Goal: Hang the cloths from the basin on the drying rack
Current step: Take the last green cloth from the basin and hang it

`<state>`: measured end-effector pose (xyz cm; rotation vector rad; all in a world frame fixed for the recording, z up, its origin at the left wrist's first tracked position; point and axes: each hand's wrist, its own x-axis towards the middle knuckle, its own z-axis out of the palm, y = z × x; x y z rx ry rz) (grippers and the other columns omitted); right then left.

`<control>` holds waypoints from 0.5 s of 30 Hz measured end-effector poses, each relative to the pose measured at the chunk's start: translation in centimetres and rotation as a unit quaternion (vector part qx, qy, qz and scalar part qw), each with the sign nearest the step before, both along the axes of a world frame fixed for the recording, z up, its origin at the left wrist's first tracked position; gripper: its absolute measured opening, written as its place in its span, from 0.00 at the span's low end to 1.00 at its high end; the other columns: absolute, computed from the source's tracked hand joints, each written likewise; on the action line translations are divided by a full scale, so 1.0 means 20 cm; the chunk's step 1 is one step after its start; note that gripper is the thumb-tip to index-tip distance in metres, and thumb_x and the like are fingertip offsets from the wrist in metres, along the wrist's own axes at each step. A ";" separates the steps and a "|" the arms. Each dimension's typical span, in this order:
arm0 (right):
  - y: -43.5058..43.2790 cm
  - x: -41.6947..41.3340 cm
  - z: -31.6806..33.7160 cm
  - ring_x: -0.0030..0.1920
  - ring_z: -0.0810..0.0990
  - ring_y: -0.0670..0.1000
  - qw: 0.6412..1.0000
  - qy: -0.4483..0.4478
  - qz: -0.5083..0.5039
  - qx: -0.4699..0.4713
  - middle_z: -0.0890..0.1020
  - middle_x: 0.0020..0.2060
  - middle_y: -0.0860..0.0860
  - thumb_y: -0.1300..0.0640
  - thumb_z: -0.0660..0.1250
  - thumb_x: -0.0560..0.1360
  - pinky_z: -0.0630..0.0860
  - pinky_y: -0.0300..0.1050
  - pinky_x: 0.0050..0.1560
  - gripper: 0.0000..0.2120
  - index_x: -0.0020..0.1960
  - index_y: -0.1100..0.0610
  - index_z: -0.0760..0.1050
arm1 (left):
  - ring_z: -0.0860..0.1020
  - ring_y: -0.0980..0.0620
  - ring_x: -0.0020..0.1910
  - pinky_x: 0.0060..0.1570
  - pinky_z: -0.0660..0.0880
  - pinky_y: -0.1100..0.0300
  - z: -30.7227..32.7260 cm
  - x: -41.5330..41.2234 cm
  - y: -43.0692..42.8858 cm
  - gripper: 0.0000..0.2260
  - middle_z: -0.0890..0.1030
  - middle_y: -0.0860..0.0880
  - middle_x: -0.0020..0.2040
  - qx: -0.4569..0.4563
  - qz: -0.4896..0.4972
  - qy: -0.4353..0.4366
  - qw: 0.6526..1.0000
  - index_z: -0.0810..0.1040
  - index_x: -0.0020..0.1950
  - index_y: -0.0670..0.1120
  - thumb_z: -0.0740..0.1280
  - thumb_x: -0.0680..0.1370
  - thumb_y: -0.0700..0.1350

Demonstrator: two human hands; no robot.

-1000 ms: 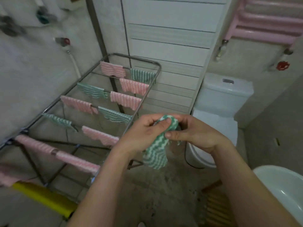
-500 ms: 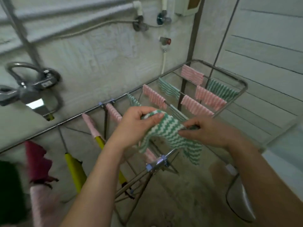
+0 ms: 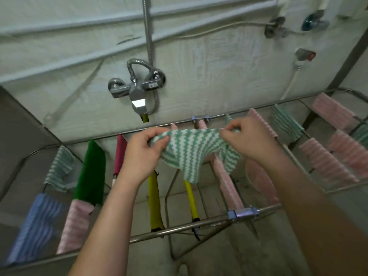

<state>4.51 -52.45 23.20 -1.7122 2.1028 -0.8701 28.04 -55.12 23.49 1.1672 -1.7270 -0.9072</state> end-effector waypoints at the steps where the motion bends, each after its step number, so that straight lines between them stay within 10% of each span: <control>1: -0.03 0.03 0.01 0.36 0.78 0.47 1.000 -0.028 0.012 -0.002 0.81 0.32 0.46 0.48 0.67 0.72 0.74 0.42 0.39 0.11 0.33 0.51 0.76 | 0.77 0.65 0.35 0.38 0.74 0.68 0.00 0.05 -0.02 0.12 0.79 0.60 0.39 0.009 0.012 -0.011 1.000 0.81 0.46 0.53 0.66 0.77 0.36; 10: -0.32 0.36 0.04 0.36 0.78 0.46 0.945 -0.291 0.135 0.065 0.80 0.32 0.48 0.56 0.68 0.74 0.73 0.38 0.40 0.09 0.37 0.58 0.80 | 0.79 0.54 0.38 0.42 0.76 0.61 -0.09 0.46 -0.31 0.04 0.83 0.53 0.37 0.064 0.146 0.169 0.973 0.81 0.45 0.47 0.68 0.76 0.39; 13: -0.49 0.43 -0.08 0.55 0.81 0.57 0.912 -0.353 0.137 0.160 0.85 0.47 0.52 0.44 0.69 0.70 0.76 0.55 0.58 0.15 0.44 0.56 0.83 | 0.80 0.49 0.43 0.46 0.76 0.55 -0.19 0.54 -0.43 0.05 0.83 0.46 0.44 0.102 0.152 0.200 0.963 0.80 0.50 0.43 0.65 0.78 0.42; 15: -0.60 0.50 -0.20 0.67 0.72 0.54 0.920 -0.325 0.113 0.187 0.79 0.62 0.49 0.37 0.70 0.67 0.72 0.48 0.64 0.19 0.47 0.52 0.84 | 0.81 0.48 0.46 0.49 0.76 0.52 -0.30 0.56 -0.52 0.06 0.83 0.46 0.47 0.121 0.166 0.168 0.964 0.79 0.51 0.44 0.64 0.79 0.43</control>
